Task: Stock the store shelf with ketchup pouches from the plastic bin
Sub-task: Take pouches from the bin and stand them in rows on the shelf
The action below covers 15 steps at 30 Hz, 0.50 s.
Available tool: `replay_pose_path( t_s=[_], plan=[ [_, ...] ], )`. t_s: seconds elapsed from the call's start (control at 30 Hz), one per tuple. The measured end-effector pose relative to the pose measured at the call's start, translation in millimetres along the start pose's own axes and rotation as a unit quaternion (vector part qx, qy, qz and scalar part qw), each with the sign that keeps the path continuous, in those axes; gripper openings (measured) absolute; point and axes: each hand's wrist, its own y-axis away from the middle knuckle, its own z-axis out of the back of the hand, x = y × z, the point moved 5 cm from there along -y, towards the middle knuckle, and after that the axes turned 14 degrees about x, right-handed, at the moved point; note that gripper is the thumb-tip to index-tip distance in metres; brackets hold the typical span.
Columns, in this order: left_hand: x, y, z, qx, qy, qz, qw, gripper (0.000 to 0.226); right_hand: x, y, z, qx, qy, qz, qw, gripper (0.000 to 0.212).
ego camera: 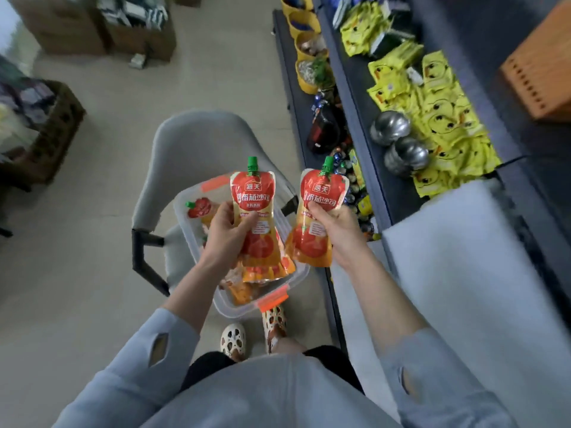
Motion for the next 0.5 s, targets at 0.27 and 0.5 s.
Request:
replay_pose_path(
  t_s=[0.27,0.5],
  plan=[
    [-46.3,5.3,-92.6,0.173,-0.071,-0.058,0.981,0.033,41.1,107.1,63.8,-0.181,-0.006,0.081,0.98,0.019],
    [-83.7,16.1,-188.3,0.284,-0.111,-0.126,0.944,0.024,65.3,193.6,119.3,-0.296,0.0,0.117,0.948,0.004]
  ],
)
